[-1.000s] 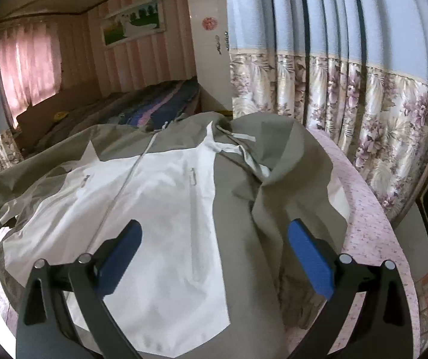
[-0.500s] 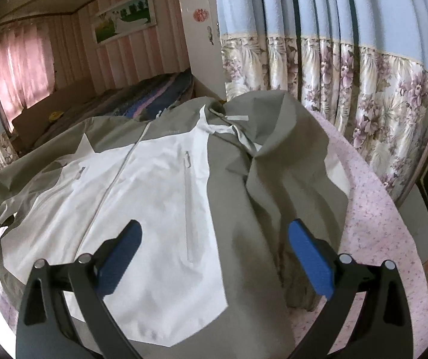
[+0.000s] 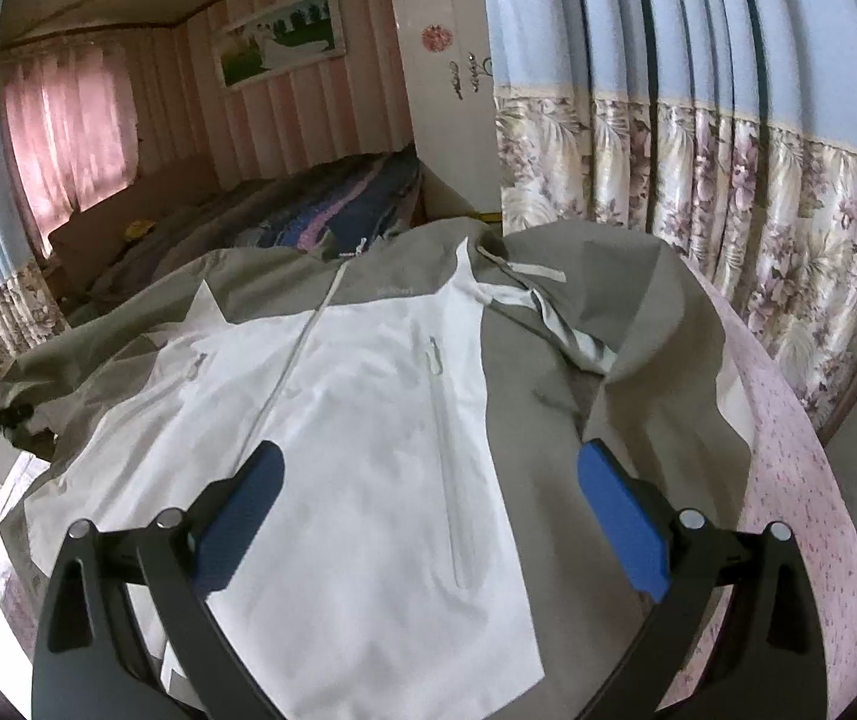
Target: Fold large clothes
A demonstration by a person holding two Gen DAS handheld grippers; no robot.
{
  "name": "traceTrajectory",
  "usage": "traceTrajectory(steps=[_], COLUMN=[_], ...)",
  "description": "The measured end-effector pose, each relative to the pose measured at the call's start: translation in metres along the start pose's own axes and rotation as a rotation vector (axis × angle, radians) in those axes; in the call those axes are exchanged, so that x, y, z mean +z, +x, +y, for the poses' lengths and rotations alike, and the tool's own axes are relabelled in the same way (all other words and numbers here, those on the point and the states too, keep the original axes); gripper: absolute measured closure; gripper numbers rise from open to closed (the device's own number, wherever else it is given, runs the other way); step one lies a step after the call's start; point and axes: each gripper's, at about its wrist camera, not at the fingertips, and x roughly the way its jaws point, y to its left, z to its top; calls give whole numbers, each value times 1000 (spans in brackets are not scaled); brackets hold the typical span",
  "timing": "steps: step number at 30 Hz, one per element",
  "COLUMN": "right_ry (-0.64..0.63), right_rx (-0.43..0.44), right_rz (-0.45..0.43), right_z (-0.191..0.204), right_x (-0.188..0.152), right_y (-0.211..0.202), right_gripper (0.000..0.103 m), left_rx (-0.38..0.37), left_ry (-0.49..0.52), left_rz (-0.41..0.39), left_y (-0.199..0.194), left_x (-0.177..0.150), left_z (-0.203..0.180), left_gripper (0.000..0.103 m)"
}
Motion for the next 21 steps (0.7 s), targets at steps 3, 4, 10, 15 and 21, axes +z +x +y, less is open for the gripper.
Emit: traceTrajectory(steps=[3,4,10,15,21], right_ry=[5,6,14,44,46], right_rx=[5,7,14,4,-21], right_rz=[-12,-17,-42,-37,-25], right_z=[-3,-3,-9,-21,-30], right_x=[6,8,17,18,15], right_y=[1,1,-1,1,-5], right_gripper=[5,4,4,4,4], left_rx=[-9,-13,-139,-271,-376], left_ry=[62,89,341,519,701], left_rz=[-81,-106,-172,-94,-86], left_y=[-22,-29,-59,-43,-58], left_x=[29,38,68,30,-55], left_z=[-34,-49,-177,-293,-352], left_gripper=[88,88,87,68,3])
